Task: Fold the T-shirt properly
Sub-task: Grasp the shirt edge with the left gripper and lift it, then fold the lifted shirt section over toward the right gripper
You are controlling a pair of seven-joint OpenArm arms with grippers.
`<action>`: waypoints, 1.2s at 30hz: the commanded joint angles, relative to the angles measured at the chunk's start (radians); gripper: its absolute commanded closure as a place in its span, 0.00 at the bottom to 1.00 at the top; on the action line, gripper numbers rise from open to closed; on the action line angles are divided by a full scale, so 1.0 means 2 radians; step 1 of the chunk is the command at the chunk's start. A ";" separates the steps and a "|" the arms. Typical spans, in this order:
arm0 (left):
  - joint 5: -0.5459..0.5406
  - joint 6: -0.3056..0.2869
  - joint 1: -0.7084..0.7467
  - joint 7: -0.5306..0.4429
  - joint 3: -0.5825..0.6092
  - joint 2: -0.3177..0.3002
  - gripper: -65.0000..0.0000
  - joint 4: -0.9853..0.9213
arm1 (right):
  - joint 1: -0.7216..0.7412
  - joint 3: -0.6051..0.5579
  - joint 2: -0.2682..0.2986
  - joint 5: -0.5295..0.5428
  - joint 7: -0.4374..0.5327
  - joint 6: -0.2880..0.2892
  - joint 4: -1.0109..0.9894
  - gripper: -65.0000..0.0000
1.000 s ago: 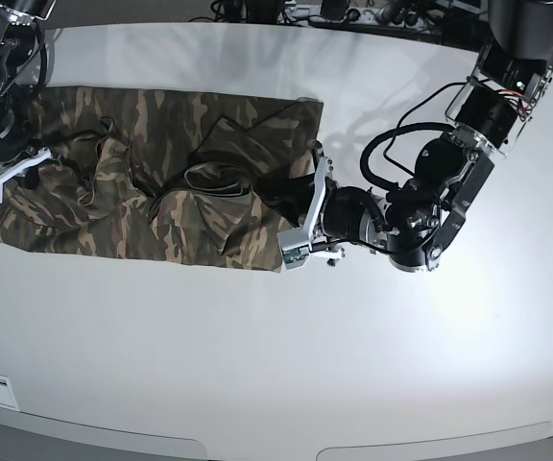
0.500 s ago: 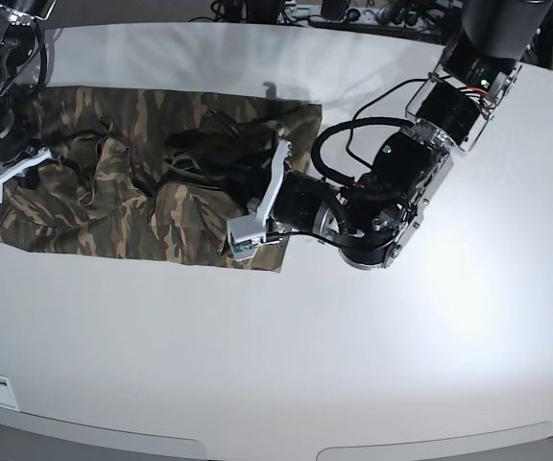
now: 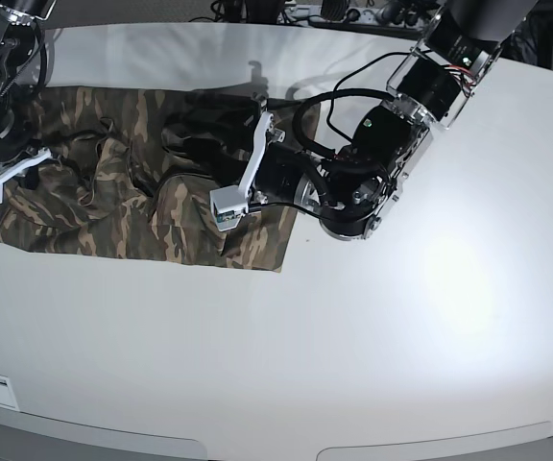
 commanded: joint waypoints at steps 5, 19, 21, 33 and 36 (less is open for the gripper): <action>-0.013 -0.004 -0.059 0.053 -0.038 0.002 0.43 0.008 | 0.001 -0.001 0.005 -0.004 -0.013 0.008 0.002 1.00; 0.018 -0.004 -0.078 0.072 -0.125 -0.023 1.00 0.008 | 0.001 -0.001 0.005 -0.004 -0.013 0.008 0.002 1.00; 0.027 -0.004 -0.066 0.072 -0.120 -0.024 1.00 0.008 | 0.001 -0.001 0.005 -0.003 -0.013 0.008 0.002 1.00; 0.081 -0.004 -0.051 0.072 -0.030 -0.060 1.00 0.008 | 0.001 -0.001 0.005 -0.003 -0.013 0.007 0.002 1.00; 0.124 -0.004 -0.051 0.072 0.000 -0.073 1.00 0.008 | 0.001 -0.001 0.005 -0.002 -0.013 0.007 0.002 1.00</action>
